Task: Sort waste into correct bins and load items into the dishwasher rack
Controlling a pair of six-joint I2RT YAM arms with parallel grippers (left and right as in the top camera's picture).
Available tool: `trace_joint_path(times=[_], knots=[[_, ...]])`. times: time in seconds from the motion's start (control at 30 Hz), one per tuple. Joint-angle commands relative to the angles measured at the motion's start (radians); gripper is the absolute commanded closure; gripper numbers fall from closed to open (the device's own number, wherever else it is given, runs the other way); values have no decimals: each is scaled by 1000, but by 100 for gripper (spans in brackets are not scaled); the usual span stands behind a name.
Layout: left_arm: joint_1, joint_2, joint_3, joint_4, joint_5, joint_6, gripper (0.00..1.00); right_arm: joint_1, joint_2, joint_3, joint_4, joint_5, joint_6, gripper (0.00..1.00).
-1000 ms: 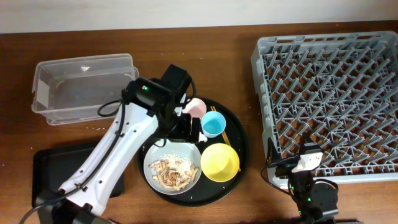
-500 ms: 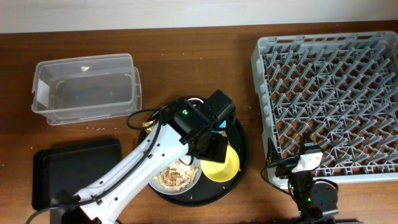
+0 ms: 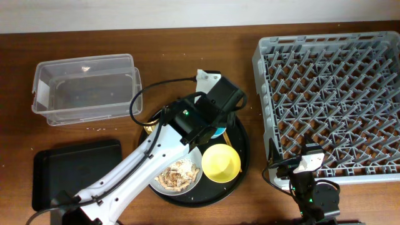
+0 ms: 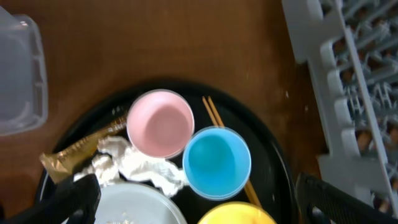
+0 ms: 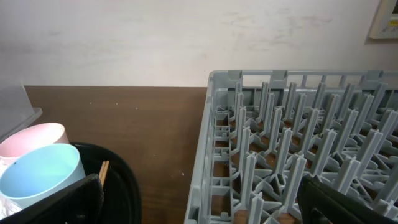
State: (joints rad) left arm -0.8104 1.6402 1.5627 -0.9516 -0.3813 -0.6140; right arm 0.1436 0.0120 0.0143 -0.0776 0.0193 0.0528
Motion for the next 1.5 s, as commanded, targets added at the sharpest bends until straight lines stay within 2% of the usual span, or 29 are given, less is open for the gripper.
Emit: trace_joint_path(times=[0.0,0.1,0.13,0.2,0.27,0.5,0.63,0.8,0.93,0.97,1.13,1.23,1.27,1.3,1.33,1.37,1.47], knots=[[4,22,8,8,-61,29,1,-6,-6,-9,-2,12,3,2],[4,48,8,8,-60,43,2,-6,-6,-9,-2,12,3,2],[4,61,8,9,-61,43,8,-6,-6,-9,-2,12,3,2],[4,77,8,14,-61,43,31,-6,-6,-9,-2,12,3,2],[6,88,8,21,-62,43,43,-6,-6,-9,-2,12,3,2],[46,95,8,28,-68,43,45,-6,-6,-9,-2,12,3,2],[83,93,8,-34,-69,43,57,-6,-6,-9,-2,12,3,2],[158,93,8,-163,-64,-16,57,-6,-6,-9,-2,12,3,2],[227,95,8,-220,33,-34,55,-6,-6,-9,-2,12,3,2],[235,95,8,-225,48,-34,50,-6,-6,-9,-2,12,3,2],[264,95,2,-255,124,-33,42,-6,-6,-9,-2,12,3,2],[264,95,-12,-257,124,-33,27,-6,-6,-9,-2,12,3,2],[264,95,-16,-257,124,-33,28,-6,-6,-9,-2,12,3,2],[264,95,-20,-254,123,-30,43,-6,-6,-9,-2,12,3,2],[264,95,-24,-245,119,-21,51,-6,-6,-9,-2,12,3,2],[264,95,-31,-232,100,-18,53,-6,-6,-9,-2,12,3,2],[264,100,-67,-173,68,-18,52,-6,-6,-9,-2,12,3,2]])
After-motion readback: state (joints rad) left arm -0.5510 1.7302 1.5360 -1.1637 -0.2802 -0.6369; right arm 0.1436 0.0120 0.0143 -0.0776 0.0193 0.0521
